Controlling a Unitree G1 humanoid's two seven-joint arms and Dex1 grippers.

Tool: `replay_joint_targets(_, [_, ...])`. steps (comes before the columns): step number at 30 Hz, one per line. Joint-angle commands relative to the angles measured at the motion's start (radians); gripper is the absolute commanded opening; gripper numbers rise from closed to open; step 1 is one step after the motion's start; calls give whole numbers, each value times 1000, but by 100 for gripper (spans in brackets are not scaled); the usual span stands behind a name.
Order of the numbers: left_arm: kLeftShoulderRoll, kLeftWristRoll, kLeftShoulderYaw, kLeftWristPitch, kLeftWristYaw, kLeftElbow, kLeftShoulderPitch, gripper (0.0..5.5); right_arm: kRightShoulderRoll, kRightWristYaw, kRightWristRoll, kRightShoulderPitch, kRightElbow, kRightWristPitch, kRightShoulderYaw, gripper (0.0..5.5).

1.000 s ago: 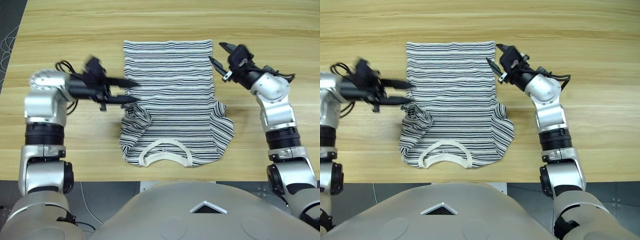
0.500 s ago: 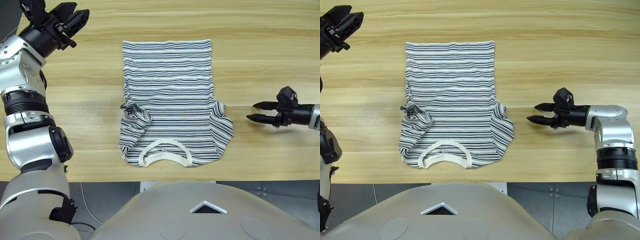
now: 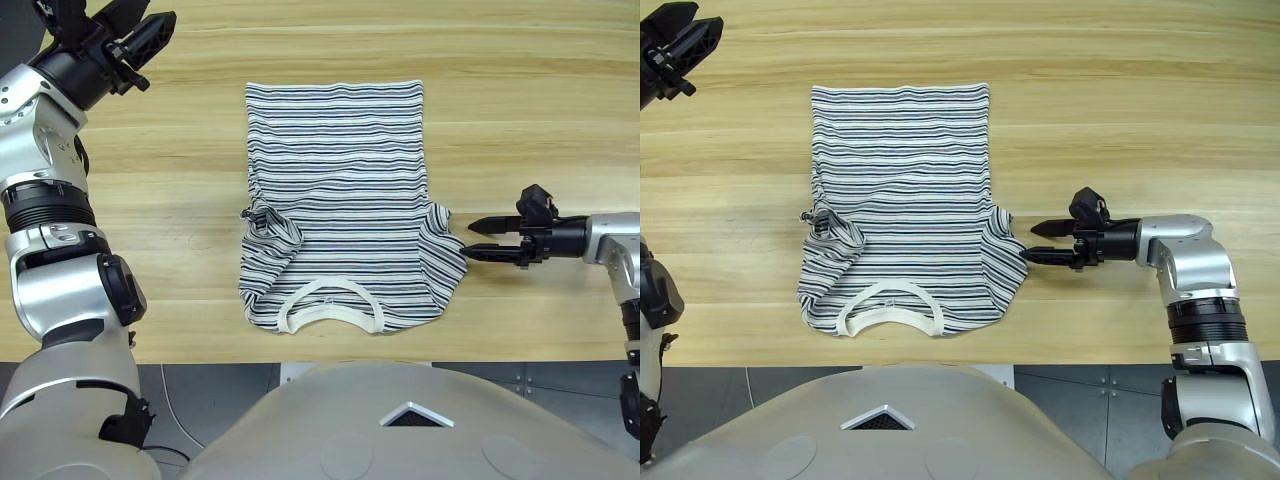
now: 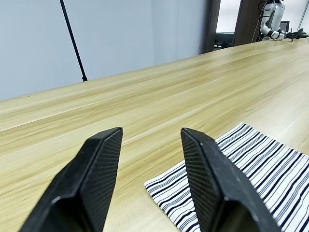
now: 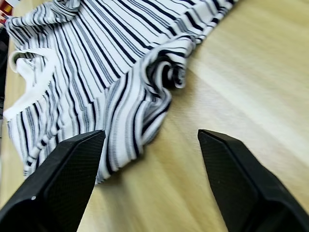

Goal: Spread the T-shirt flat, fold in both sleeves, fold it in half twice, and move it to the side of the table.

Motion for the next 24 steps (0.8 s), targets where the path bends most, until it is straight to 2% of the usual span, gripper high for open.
replay_joint_targets(1, [7,13,0,17,0,-21,11,227,-3,-25,-22,93,-55,90,68,357])
replay_joint_targets(4, [4,5,7,24,0,-30,16,227,-6,-38,-24,102,-83,98,79,357])
replay_joint_targets(21, [-1,19,3,-2,4,-17,27,227,11,-118,-35,58,-9,93,79,16])
replay_joint_targets(24, [-2,20,3,-6,3,-15,26,227,4,-120,-25,64,-34,97,73,12])
